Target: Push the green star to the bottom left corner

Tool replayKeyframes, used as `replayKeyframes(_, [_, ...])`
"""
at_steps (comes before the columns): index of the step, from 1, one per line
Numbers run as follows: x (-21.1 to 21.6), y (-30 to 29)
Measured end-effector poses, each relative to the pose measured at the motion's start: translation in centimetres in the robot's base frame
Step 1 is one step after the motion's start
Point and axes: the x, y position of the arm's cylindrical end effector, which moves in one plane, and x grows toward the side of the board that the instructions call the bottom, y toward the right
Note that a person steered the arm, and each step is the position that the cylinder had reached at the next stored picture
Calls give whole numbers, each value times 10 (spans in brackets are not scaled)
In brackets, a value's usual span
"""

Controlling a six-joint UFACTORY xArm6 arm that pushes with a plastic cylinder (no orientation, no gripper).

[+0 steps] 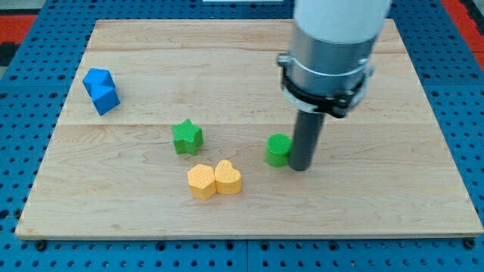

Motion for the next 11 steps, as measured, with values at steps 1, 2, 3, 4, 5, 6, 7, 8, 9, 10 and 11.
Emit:
replayKeyframes(1, [-31, -26])
replayKeyframes(2, [-58, -55])
replayKeyframes(3, [-46, -47])
replayKeyframes(4, [-41, -76])
replayKeyframes(5, [-64, -110])
replayKeyframes(6, [-95, -134])
replayKeyframes(7, [-131, -153])
replayKeyframes(8, [-170, -157])
replayKeyframes(9, [-199, -157])
replayKeyframes(10, [-203, -133])
replayKeyframes(11, [-221, -119])
